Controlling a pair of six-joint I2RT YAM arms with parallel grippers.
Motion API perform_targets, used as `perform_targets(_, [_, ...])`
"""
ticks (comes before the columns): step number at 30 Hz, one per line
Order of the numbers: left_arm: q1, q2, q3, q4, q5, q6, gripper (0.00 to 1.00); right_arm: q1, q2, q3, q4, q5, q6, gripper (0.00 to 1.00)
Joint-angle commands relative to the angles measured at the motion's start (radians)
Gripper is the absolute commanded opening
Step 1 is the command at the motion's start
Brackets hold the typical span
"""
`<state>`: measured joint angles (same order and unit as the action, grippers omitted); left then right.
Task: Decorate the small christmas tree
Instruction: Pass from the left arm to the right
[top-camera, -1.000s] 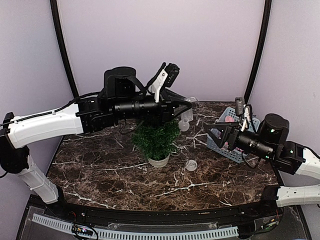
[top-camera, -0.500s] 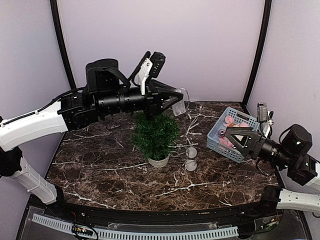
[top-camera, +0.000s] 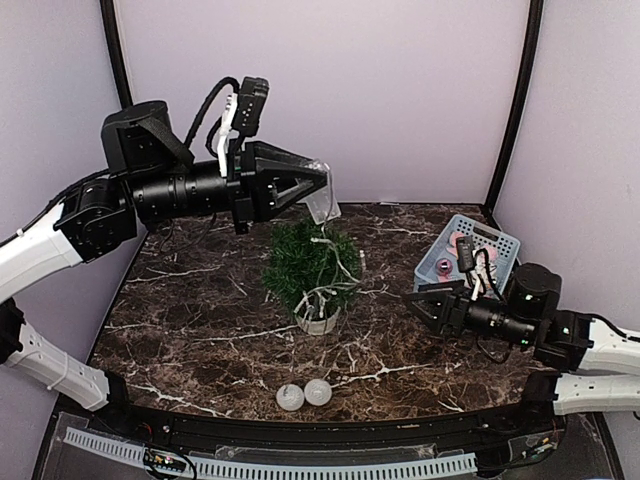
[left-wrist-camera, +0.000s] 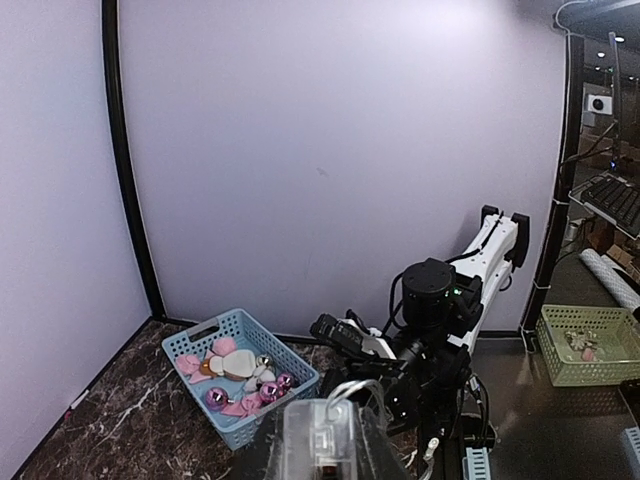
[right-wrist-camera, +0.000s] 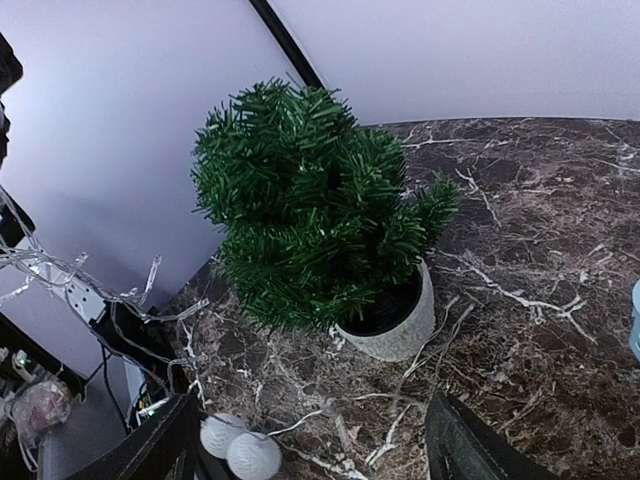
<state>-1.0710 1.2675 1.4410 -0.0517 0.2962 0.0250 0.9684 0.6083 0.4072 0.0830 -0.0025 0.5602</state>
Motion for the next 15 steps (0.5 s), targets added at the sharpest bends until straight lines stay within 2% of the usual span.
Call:
perform_targets(1, [-0.004, -0.017, 0.038, -0.042, 0.026, 0.013, 0.09, 0.039, 0.099, -0.002, 0.217, -0.053, -0.038, 0.77])
perform_targets(10, [-0.004, -0.028, 0.042, -0.047, -0.005, 0.015, 0.09, 0.27, 0.309, 0.096, 0.353, -0.001, -0.107, 0.71])
perform_targets(15, [-0.004, -0.024, 0.042, -0.037, -0.005, 0.015, 0.09, 0.386, 0.392, 0.129, 0.447, 0.155, -0.15, 0.7])
